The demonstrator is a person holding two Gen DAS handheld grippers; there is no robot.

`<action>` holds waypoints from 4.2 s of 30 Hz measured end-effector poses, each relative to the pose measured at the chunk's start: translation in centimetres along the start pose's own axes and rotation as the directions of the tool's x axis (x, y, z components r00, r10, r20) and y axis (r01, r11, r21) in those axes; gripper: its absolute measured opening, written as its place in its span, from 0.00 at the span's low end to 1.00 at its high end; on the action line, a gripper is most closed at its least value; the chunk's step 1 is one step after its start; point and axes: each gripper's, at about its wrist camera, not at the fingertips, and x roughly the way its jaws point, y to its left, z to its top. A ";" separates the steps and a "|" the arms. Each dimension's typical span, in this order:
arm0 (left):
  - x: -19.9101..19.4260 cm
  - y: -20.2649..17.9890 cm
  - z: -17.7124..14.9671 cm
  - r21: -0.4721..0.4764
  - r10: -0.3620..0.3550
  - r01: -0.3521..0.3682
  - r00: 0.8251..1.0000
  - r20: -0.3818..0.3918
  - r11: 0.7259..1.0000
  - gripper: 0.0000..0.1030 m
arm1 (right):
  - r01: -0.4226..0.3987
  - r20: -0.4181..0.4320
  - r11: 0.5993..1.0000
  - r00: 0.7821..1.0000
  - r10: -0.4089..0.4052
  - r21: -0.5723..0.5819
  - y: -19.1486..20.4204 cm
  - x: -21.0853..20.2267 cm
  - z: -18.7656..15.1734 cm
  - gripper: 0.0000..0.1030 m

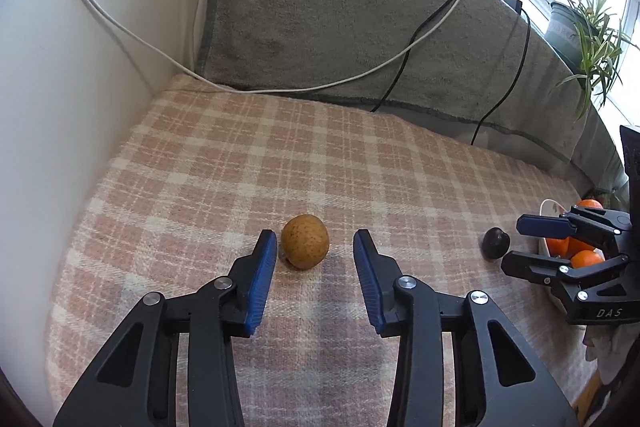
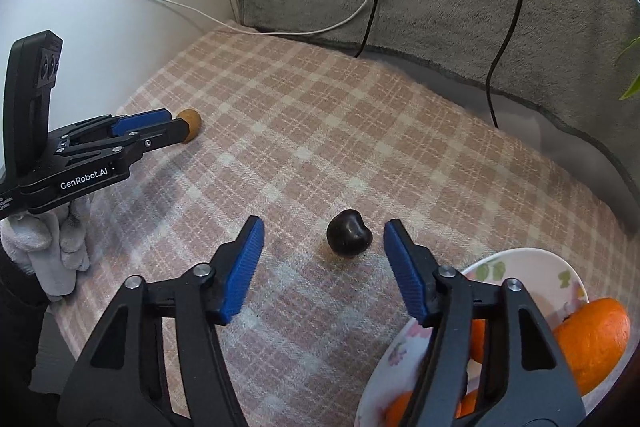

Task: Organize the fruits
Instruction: 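Move the left gripper to the last brown kiwi while the right gripper approaches the last cherry, then close the left gripper on the kiwi while the right gripper closes on the cherry, then carry the kiwi with the left gripper while the right gripper carries the cherry over the plate, then lower and release the cherry with the right gripper while the left gripper releases the kiwi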

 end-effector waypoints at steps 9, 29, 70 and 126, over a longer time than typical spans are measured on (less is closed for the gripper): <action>1.0 0.1 0.0 -0.003 0.012 -0.012 1.000 -0.024 1.000 0.30 | 0.019 -0.032 1.000 0.999 -0.019 0.003 -0.2 1.3 0.2 0.48; 1.4 0.0 -0.1 0.006 0.031 -0.030 0.999 -0.023 1.000 0.24 | 0.058 -0.055 0.998 0.997 -0.056 0.028 -1.4 2.0 0.1 0.26; -5.7 -13.5 -2.2 0.160 -0.159 0.147 0.985 0.060 0.976 0.24 | -0.005 0.240 0.990 0.970 -0.030 0.144 -5.6 -14.3 -8.7 0.26; -2.5 -23.0 -1.8 0.280 -0.261 0.257 0.965 -0.022 0.925 0.24 | -0.051 0.211 0.940 0.977 -0.023 0.336 -13.1 -14.0 -15.5 0.29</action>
